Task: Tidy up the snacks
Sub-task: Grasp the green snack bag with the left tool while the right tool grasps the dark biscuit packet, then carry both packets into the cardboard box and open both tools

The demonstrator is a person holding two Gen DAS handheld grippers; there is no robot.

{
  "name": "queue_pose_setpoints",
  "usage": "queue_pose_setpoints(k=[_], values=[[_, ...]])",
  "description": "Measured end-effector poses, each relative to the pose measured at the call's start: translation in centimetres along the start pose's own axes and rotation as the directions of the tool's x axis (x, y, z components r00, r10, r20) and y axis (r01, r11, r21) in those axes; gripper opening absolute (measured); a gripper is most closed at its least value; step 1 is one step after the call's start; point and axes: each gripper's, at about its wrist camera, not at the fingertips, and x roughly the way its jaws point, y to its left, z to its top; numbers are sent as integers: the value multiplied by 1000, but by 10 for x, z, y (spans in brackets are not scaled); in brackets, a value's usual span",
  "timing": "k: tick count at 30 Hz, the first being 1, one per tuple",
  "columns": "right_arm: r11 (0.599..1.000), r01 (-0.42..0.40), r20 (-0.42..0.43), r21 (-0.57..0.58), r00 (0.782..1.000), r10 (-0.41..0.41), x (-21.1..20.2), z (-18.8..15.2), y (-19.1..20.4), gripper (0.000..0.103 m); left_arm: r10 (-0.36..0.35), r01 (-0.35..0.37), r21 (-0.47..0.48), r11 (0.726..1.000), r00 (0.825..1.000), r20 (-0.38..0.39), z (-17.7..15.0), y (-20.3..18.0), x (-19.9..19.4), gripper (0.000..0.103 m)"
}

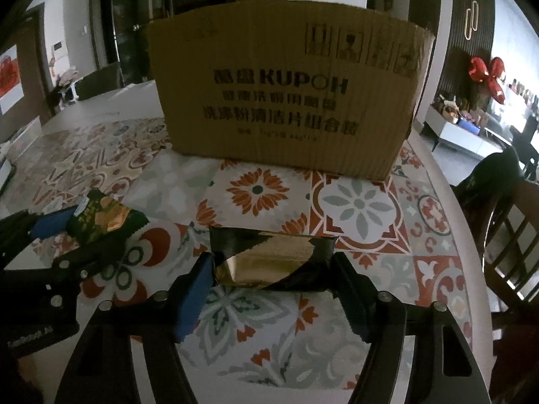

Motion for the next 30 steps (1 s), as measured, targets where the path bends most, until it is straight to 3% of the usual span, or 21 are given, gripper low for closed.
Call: queue_pose_setpoints(k=[15, 30], values=[[999, -17, 132, 46, 991, 10, -65, 20, -14, 71, 3, -3, 1, 1000, 993, 114, 23, -15, -59, 64], [996, -5, 313, 85, 950, -22, -119, 63, -41, 71, 7, -26, 64, 998, 956, 295, 78, -37, -97, 64]])
